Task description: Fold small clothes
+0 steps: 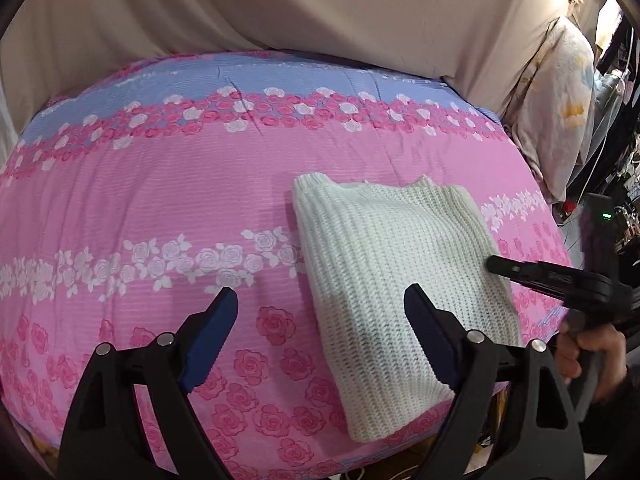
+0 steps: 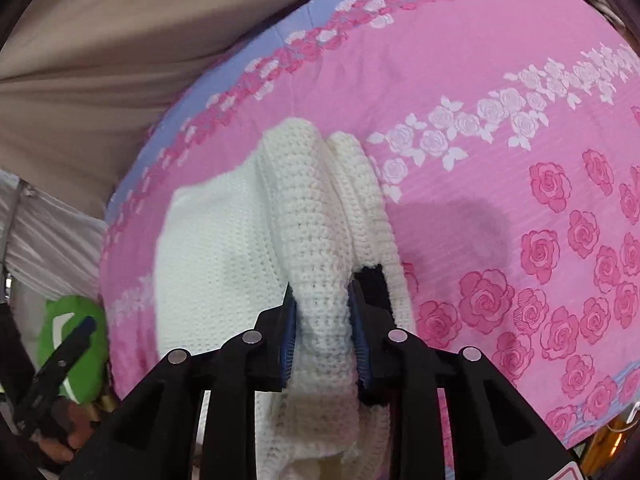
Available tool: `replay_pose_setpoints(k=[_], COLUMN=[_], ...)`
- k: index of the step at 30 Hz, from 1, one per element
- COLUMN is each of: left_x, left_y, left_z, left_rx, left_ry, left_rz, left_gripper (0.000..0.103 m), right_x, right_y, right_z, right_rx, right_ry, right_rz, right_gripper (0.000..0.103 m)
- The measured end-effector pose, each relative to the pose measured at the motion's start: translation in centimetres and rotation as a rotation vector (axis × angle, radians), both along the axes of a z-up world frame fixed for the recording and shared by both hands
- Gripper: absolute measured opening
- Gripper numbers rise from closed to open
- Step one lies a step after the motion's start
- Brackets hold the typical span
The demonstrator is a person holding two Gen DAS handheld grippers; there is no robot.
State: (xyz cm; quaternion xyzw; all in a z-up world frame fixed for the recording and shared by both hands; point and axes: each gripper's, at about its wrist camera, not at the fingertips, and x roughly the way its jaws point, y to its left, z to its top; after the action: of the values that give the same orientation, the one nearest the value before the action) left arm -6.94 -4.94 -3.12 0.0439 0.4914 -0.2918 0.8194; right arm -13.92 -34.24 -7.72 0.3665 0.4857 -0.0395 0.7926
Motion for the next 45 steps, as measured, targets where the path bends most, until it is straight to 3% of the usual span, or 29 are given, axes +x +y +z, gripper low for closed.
replay_pose_setpoints(k=[2, 5, 9, 11, 12, 13, 17, 19, 21, 22, 24, 26, 29, 32, 38, 39, 40, 41, 45], left_x=[0.5, 0.8, 0.6, 0.7, 0.9, 0.9, 1.0, 1.1, 1.2, 1.2, 1.3, 1.2, 1.1, 1.1, 0.8, 0.7, 0.7, 0.6, 0.5], left_y=[-0.5, -1.4, -3.0, -4.0, -4.3, -4.6, -5.2, -5.6, -5.9, -5.8, -5.5, -5.2, -5.1, -5.0, -5.3, -5.4, -5.4, -5.5, -5.7], left_z=[-0.6, -1.0, -1.9, -3.0, -3.5, -4.0, -4.8, -5.8, -6.9, -7.2, -6.7, -6.1, -6.0, -6.1, -6.1, -6.1, -6.1, -6.1, -5.9], left_rx=[0.000, 0.014, 0.038, 0.062, 0.076, 0.092, 0.107, 0.120, 0.134, 0.144, 0.148, 0.145, 0.157, 0.154, 0.172, 0.176, 0.182, 0.189, 0.205], left_ry=[0.035, 0.045, 0.052, 0.079, 0.091, 0.099, 0.107, 0.127, 0.159, 0.159, 0.137, 0.114, 0.104, 0.102, 0.071, 0.064, 0.054, 0.045, 0.004], left_rz=[0.011, 0.010, -0.027, -0.041, -0.043, -0.043, -0.051, -0.056, -0.059, -0.049, -0.039, -0.030, -0.032, -0.021, -0.025, -0.026, -0.027, -0.027, -0.029], left_gripper=[0.083, 0.083, 0.083, 0.083, 0.083, 0.082, 0.083, 0.083, 0.084, 0.084, 0.084, 0.083, 0.083, 0.083, 0.083, 0.083, 0.083, 0.083, 0.083], right_x=[-0.9, -3.4, -6.6, -6.7, -6.4, -6.1, -7.7, -8.5, -8.4, -8.5, -8.6, -8.5, -7.1, -3.4, 5.3, 6.2, 6.4, 6.7, 7.3], right_y=[0.3, 1.3, 3.3, 4.7, 5.3, 5.6, 4.1, 2.7, 2.0, 2.0, 1.9, 1.8, 1.0, -0.4, 0.2, 0.3, 0.4, 0.2, -0.9], right_z=[1.9, 4.0, 3.0, 1.6, 0.9, 0.9, 5.0, 3.2, -1.7, -3.0, -1.8, 1.2, 5.1, 6.2, 1.2, 0.7, 0.6, 0.9, 4.0], right_rx=[-0.036, -0.061, -0.016, -0.009, -0.026, -0.026, -0.050, -0.069, -0.049, -0.010, 0.015, -0.040, -0.129, -0.169, -0.196, -0.201, -0.203, -0.195, -0.197], right_ry=[-0.016, -0.015, 0.024, 0.042, 0.058, 0.052, -0.084, -0.027, 0.116, 0.125, 0.090, 0.045, -0.032, -0.078, 0.027, 0.039, 0.036, 0.023, -0.087], right_rz=[0.021, 0.056, 0.096, 0.118, 0.128, 0.133, 0.024, -0.008, 0.021, 0.024, 0.002, -0.013, -0.020, 0.011, 0.150, 0.161, 0.164, 0.163, 0.130], right_gripper=[0.027, 0.043, 0.048, 0.045, 0.024, 0.011, 0.011, 0.011, 0.011, 0.010, 0.017, 0.026, 0.039, 0.048, 0.047, 0.039, 0.021, 0.015, 0.014])
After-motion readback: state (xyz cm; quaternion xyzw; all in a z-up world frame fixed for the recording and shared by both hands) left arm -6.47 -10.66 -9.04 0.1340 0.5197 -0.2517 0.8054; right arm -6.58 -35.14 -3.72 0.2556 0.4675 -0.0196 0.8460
